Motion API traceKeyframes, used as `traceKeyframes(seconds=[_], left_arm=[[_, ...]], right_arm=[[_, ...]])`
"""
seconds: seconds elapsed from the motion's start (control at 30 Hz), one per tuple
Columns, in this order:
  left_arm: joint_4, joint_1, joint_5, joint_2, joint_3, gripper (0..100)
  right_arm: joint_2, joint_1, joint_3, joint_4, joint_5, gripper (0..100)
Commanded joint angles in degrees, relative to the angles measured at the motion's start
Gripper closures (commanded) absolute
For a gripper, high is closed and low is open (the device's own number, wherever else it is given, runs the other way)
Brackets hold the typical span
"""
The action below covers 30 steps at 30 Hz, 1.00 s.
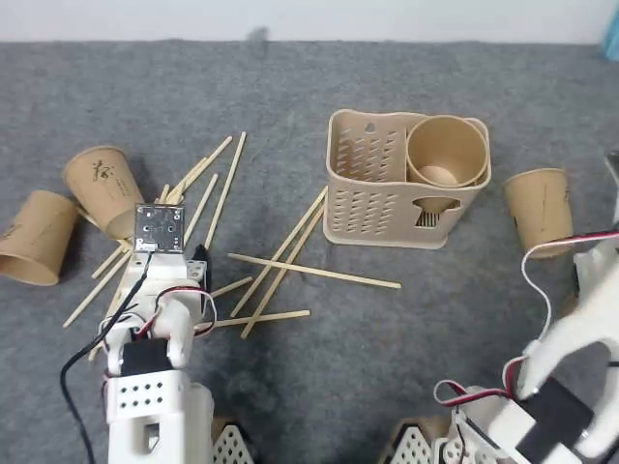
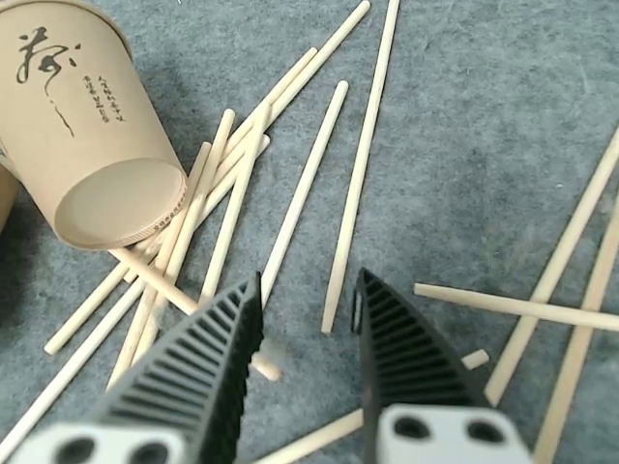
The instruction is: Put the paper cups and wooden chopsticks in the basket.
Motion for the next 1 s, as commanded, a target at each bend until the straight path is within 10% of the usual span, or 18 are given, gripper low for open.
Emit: traceKeyframes(seconds=[0.0,0.97], left_arm=[[0.35,-0.26,-0.62,-0.79,-0.40,86],[1.41,-0.26,-0.70,-0.79,-0.57,86]], right_arm=[[-2.86,-0.75,-0.09,-4.26,1.41,81.1],[-3.38,3.30,0.97,-9.45,4.40,99.1]])
